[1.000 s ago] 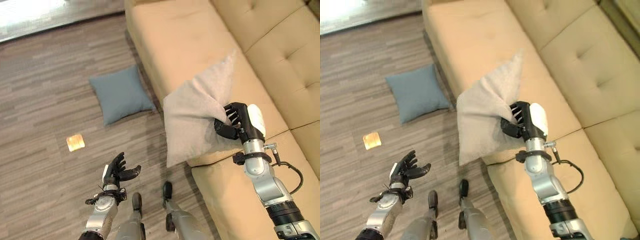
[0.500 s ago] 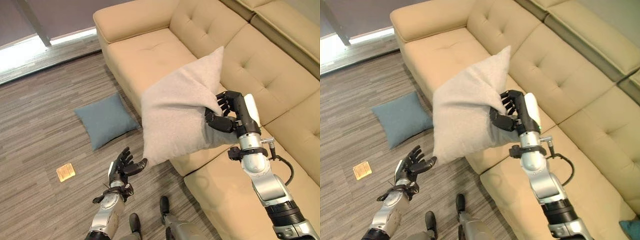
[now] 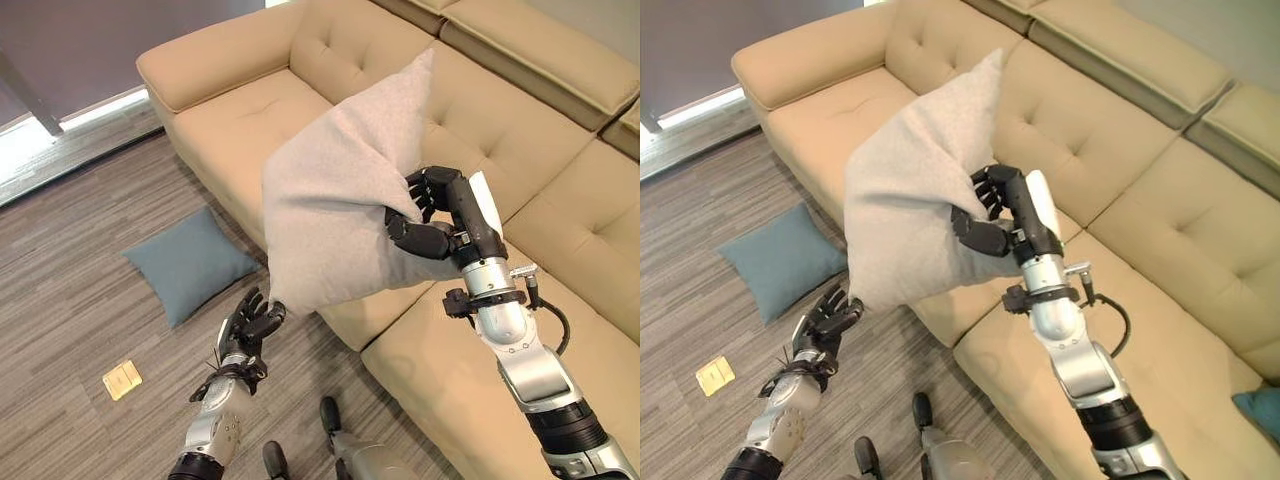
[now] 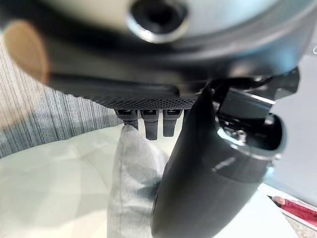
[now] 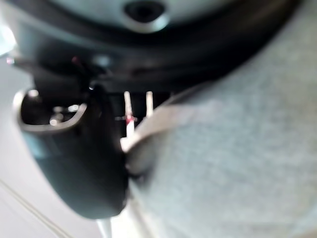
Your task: Pick up all the scattered cushions and arrange them neatly on the sofa.
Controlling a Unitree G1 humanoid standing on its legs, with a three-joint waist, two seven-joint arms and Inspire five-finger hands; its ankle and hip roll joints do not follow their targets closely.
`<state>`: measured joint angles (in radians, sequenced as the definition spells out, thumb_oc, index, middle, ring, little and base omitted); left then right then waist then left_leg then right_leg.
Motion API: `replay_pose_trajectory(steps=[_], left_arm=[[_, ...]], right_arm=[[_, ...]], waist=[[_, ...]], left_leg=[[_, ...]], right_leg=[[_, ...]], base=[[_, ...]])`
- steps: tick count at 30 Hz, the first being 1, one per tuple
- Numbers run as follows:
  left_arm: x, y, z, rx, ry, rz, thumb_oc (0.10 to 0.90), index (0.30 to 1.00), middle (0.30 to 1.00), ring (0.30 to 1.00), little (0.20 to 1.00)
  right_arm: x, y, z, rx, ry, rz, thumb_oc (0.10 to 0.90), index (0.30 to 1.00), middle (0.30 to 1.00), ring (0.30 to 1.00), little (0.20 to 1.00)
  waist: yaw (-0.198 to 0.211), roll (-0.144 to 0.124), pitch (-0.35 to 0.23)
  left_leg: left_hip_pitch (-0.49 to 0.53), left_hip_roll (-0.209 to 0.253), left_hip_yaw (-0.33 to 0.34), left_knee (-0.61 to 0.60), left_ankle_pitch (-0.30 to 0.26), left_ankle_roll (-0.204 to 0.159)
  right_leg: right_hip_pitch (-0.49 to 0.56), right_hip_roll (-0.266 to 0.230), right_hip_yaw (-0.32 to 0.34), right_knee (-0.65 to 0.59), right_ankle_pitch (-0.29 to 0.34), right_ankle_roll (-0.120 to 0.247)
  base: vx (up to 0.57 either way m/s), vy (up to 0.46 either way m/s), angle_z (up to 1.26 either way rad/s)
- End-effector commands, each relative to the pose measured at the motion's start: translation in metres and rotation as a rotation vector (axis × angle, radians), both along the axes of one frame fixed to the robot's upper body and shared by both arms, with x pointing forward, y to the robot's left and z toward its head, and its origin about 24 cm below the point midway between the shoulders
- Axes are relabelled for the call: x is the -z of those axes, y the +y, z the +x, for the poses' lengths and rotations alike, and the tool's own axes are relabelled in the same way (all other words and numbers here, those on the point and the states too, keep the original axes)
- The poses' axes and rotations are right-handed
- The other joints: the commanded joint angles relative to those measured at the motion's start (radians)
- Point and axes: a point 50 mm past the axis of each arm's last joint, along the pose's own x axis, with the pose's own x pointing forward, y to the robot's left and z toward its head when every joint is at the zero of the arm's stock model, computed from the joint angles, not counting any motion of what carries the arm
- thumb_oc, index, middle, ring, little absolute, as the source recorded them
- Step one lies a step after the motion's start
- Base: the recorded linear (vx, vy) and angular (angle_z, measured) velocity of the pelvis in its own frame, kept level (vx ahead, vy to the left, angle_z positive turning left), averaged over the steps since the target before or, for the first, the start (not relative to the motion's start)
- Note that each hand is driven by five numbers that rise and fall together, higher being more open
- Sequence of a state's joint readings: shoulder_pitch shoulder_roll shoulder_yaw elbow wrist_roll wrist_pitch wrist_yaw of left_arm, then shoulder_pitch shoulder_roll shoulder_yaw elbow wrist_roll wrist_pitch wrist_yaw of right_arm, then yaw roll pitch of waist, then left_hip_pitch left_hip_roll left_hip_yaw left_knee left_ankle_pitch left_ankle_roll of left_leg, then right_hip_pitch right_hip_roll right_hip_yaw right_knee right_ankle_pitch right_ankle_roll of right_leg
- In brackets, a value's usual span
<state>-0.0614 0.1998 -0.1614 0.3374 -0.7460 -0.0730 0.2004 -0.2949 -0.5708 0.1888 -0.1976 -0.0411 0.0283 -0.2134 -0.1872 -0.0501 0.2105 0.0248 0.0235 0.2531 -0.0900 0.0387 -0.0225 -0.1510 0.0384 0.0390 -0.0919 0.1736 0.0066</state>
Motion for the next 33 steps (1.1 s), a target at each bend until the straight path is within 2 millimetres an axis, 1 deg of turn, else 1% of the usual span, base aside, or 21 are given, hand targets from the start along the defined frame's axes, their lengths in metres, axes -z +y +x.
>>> replay_pose_trajectory(steps=[1,5,9,12,13,14,17,18,19,22,28,29,30,31,32,33], left_arm=[[-0.015,-0.004,0.012,0.056,-0.131,0.039,0.8,0.9,0.9,0.9,0.9],[-0.017,-0.005,0.014,0.07,-0.141,0.036,0.8,0.9,0.9,0.9,0.9],[-0.027,-0.013,0.023,0.118,-0.182,0.048,0.8,0.9,0.9,0.9,0.9],[-0.029,-0.017,0.026,0.144,-0.187,0.052,0.8,0.9,0.9,0.9,0.9],[-0.032,-0.022,0.03,0.174,-0.202,0.053,0.562,0.542,0.542,0.542,0.542],[-0.034,-0.025,0.031,0.19,-0.21,0.054,0.4,0.3,0.3,0.3,0.3],[-0.035,-0.035,0.032,0.236,-0.222,0.035,0.4,0.3,0.3,0.3,0.3],[-0.035,-0.035,0.032,0.236,-0.222,0.035,0.4,0.3,0.3,0.3,0.3],[-0.034,-0.041,0.03,0.252,-0.218,0.011,0.4,0.3,0.3,0.3,0.3],[-0.032,-0.047,0.029,0.285,-0.211,0.007,0.4,0.3,0.3,0.3,0.3],[-0.028,-0.056,0.023,0.356,-0.207,0.023,0.4,0.3,0.3,0.3,0.3],[-0.027,-0.06,0.021,0.375,-0.21,0.018,0.4,0.3,0.3,0.3,0.3],[-0.027,-0.06,0.021,0.376,-0.209,0.018,0.4,0.3,0.3,0.3,0.3],[-0.028,-0.063,0.019,0.394,-0.217,0.012,0.4,0.3,0.3,0.3,0.3],[-0.028,-0.063,0.019,0.394,-0.216,0.011,0.4,0.3,0.3,0.3,0.3],[-0.03,-0.066,0.018,0.412,-0.229,0.01,0.4,0.3,0.3,0.3,0.3]], right_arm=[[-0.088,0.031,-0.029,-0.257,-0.51,0.212,0.4,0.3,0.3,0.3,0.3],[-0.087,0.031,-0.03,-0.269,-0.506,0.219,0.4,0.3,0.3,0.3,0.3],[-0.086,0.035,-0.032,-0.305,-0.497,0.243,0.4,0.3,0.3,0.3,0.3],[-0.086,0.038,-0.033,-0.328,-0.493,0.258,0.4,0.3,0.3,0.3,0.3],[-0.085,0.041,-0.034,-0.349,-0.487,0.271,0.4,0.3,0.3,0.3,0.3],[-0.085,0.042,-0.034,-0.355,-0.486,0.276,0.4,0.3,0.3,0.3,0.3],[-0.084,0.045,-0.034,-0.369,-0.477,0.277,0.4,0.3,0.3,0.3,0.3],[-0.084,0.045,-0.034,-0.369,-0.477,0.276,0.4,0.3,0.3,0.3,0.3],[-0.082,0.046,-0.033,-0.368,-0.467,0.272,0.4,0.3,0.3,0.3,0.3],[-0.079,0.044,-0.032,-0.354,-0.452,0.266,0.4,0.3,0.3,0.3,0.3],[-0.07,0.036,-0.03,-0.312,-0.419,0.249,0.4,0.3,0.3,0.3,0.3],[-0.065,0.031,-0.03,-0.288,-0.403,0.239,0.4,0.3,0.3,0.3,0.3],[-0.065,0.031,-0.03,-0.287,-0.402,0.239,0.4,0.3,0.3,0.3,0.3],[-0.059,0.025,-0.03,-0.259,-0.38,0.235,0.4,0.3,0.3,0.3,0.3],[-0.059,0.025,-0.03,-0.258,-0.38,0.235,0.4,0.3,0.3,0.3,0.3],[-0.05,0.02,-0.03,-0.232,-0.346,0.238,0.4,0.3,0.3,0.3,0.3]], waist=[[-0.008,-0.01,-0.277],[-0.011,-0.008,-0.277],[-0.02,-0.002,-0.28],[-0.025,0.0,-0.28],[-0.031,0.004,-0.282],[-0.033,0.005,-0.281],[-0.041,0.01,-0.281],[-0.04,0.01,-0.281],[-0.043,0.012,-0.279],[-0.045,0.018,-0.276],[-0.053,0.034,-0.274],[-0.058,0.042,-0.272],[-0.058,0.042,-0.273],[-0.064,0.05,-0.271],[-0.064,0.051,-0.271],[-0.071,0.059,-0.269]], left_leg=[[-0.006,0.008,-0.02,0.003,-0.107,-0.007],[-0.003,0.008,-0.017,0.003,-0.108,-0.006],[-0.002,0.007,-0.015,0.003,-0.108,-0.005],[-0.002,0.007,-0.013,0.003,-0.107,-0.004],[-0.002,0.008,-0.01,0.003,-0.107,-0.004],[-0.001,0.008,-0.008,0.003,-0.107,-0.004],[-0.001,0.009,-0.005,0.003,-0.106,-0.003],[-0.001,0.009,-0.005,0.003,-0.107,-0.003],[0.0,0.009,-0.003,0.003,-0.106,-0.003],[-0.001,0.011,0.0,0.003,-0.104,-0.004],[0.004,0.014,0.002,0.003,-0.098,-0.006],[0.004,0.015,0.0,0.003,-0.096,-0.008],[0.004,0.015,-0.001,0.003,-0.096,-0.008],[0.003,0.018,-0.002,0.003,-0.094,-0.011],[0.003,0.018,-0.002,0.003,-0.094,-0.011],[0.007,0.023,-0.002,0.003,-0.091,-0.014]], right_leg=[[0.055,-0.079,-0.027,0.053,-0.12,0.139],[0.056,-0.079,-0.023,0.054,-0.119,0.14],[0.056,-0.082,-0.02,0.054,-0.119,0.14],[0.055,-0.081,-0.017,0.055,-0.117,0.14],[0.053,-0.081,-0.014,0.056,-0.117,0.14],[0.052,-0.081,-0.012,0.057,-0.117,0.14],[0.049,-0.08,-0.007,0.056,-0.115,0.139],[0.049,-0.08,-0.006,0.056,-0.115,0.139],[0.047,-0.079,-0.004,0.058,-0.114,0.139],[0.045,-0.078,-0.002,0.059,-0.116,0.137],[0.049,-0.076,-0.006,0.061,-0.123,0.132],[0.052,-0.076,-0.008,0.06,-0.125,0.13],[0.052,-0.076,-0.009,0.06,-0.125,0.13],[0.054,-0.076,-0.012,0.06,-0.13,0.127],[0.054,-0.076,-0.013,0.06,-0.13,0.127],[0.056,-0.074,-0.016,0.069,-0.14,0.121]], base=[[0.0,0.009,-0.06],[0.0,0.009,-0.06],[-0.01,0.01,-0.04],[0.0,0.0,0.0],[0.0,0.0,0.0],[0.0,0.0,0.0],[-0.01,-0.008,-0.04],[0.0,0.0,0.0],[-0.02,-0.035,-0.02],[-0.03,-0.045,-0.03],[0.0,-0.051,-0.02],[0.0,-0.065,0.0],[0.01,-0.091,0.01],[0.01,-0.05,0.01],[0.02,-0.105,0.03],[0.02,-0.077,0.02]])
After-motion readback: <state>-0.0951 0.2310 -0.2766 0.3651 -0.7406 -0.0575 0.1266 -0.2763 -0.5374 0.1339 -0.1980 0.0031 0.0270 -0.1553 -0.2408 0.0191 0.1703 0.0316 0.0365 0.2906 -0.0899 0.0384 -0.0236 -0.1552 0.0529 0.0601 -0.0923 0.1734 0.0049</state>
